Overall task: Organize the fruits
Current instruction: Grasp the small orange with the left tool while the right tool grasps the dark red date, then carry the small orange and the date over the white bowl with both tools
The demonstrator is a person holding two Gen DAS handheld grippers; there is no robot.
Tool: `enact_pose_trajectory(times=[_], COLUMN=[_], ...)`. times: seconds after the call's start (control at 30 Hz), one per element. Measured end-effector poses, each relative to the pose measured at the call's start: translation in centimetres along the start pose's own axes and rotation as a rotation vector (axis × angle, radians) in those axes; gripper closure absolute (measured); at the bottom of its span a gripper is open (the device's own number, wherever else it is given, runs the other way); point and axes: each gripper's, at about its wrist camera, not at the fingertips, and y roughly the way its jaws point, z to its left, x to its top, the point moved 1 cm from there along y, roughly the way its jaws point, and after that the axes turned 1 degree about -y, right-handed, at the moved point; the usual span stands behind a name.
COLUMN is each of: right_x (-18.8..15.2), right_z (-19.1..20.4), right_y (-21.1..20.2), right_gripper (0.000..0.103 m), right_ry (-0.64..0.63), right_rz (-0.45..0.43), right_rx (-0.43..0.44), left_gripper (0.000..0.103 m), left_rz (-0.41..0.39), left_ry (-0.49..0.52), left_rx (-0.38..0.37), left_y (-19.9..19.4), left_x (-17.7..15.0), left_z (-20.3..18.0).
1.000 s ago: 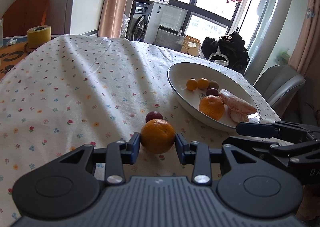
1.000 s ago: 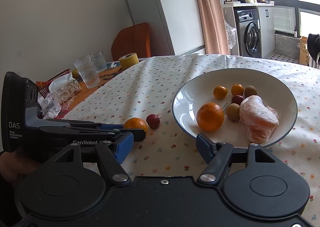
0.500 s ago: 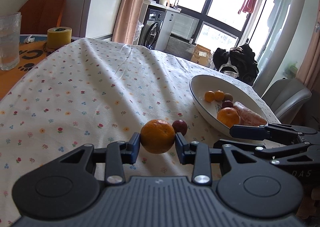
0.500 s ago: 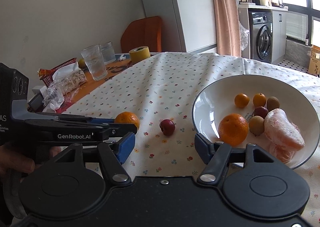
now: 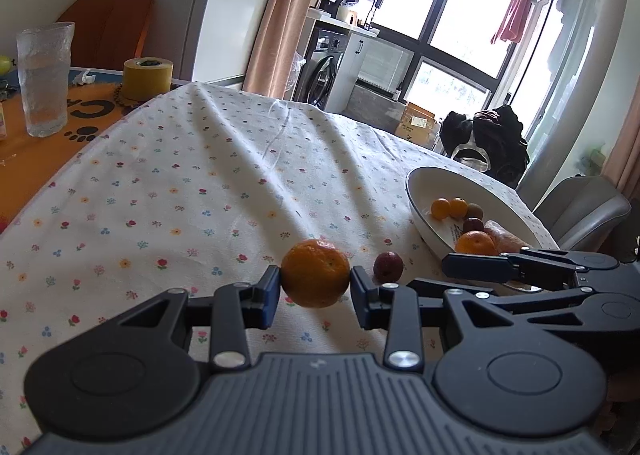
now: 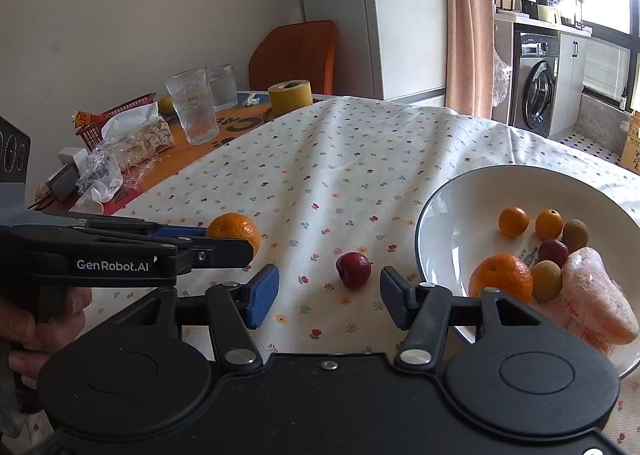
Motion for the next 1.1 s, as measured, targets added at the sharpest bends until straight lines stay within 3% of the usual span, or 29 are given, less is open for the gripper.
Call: enact_pose_trajectory(times=[0.2, 0.53, 0.63, 0.67, 1.1], right_x=[0.5, 1.0, 0.7, 0.6, 1.2], right_z=[0.9, 2.0, 2.0, 1.8, 0.2], right_y=[1.2, 3.3, 3.9, 4.1, -0.3], right_gripper=[0.056, 0.065, 0.074, 0.084, 0.084], right_ry=[-0.034, -0.101, -0.099, -0.094, -0.022], right_rz=[0.023, 0.058, 0.081, 0.091, -0.017], right_rx=[-0.021, -0.133, -0.143, -0.143, -0.126], left_gripper=[0.067, 0.067, 0.067, 0.067, 0.067], left_rz=[-0.013, -0.024, -0.023, -0.022, -0.019], left_ry=[-0.015, -0.04, -0.043, -0.042, 0.008], left_rx=[0.002, 0.006, 0.009, 0.01, -0.015], left_y=[-0.7, -1.5, -1.5, -1.5, -0.9], left_x=[-0.1, -0.2, -0.2, -0.2, 0.4], left_z=[0.8, 2.0, 2.2, 2.1, -0.5])
